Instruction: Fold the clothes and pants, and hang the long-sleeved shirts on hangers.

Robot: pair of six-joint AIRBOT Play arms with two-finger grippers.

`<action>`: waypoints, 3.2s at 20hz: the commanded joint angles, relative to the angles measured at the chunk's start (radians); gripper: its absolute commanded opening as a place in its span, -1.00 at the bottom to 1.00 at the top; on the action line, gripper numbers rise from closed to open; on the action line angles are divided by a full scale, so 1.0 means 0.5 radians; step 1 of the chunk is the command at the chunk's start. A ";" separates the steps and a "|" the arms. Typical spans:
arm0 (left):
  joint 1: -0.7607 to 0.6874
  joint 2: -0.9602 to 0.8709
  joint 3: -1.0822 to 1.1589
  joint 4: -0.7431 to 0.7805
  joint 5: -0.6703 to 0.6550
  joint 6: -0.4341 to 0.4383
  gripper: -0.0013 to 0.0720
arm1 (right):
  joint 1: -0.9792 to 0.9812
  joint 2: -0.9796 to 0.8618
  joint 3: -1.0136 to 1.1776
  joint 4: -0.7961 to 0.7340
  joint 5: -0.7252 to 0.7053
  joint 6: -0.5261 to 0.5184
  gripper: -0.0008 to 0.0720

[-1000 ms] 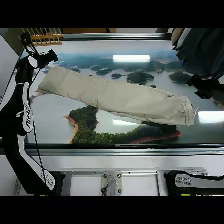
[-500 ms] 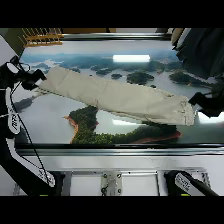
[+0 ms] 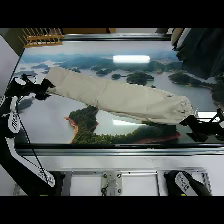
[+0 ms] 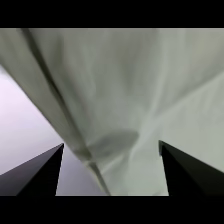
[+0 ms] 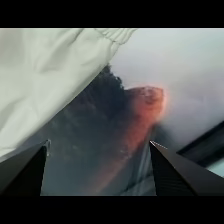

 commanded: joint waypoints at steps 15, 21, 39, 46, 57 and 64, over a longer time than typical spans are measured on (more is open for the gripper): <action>-0.031 0.207 -0.078 0.335 -0.179 0.149 -0.96 | 0.549 -0.465 -0.071 0.291 -0.921 -0.009 -0.82; 0.134 0.940 -0.911 0.620 -0.182 0.279 -0.95 | 0.554 -0.123 0.002 -0.255 -0.220 -0.009 -0.94; 0.375 2.276 -1.765 0.600 -0.282 0.414 0.86 | 0.456 0.054 0.499 -0.274 0.627 -0.393 0.92; -0.191 2.496 -1.769 0.513 -0.294 0.314 -0.96 | -0.266 -0.352 0.949 -0.208 0.634 -0.813 0.99; -1.470 1.790 -1.345 0.520 -0.246 -0.047 -0.96 | -0.683 -1.334 1.071 0.301 0.732 -1.580 1.00; -1.606 1.510 -1.073 0.518 -0.399 -0.046 -0.96 | -0.648 -1.559 1.197 0.448 0.946 -1.634 1.00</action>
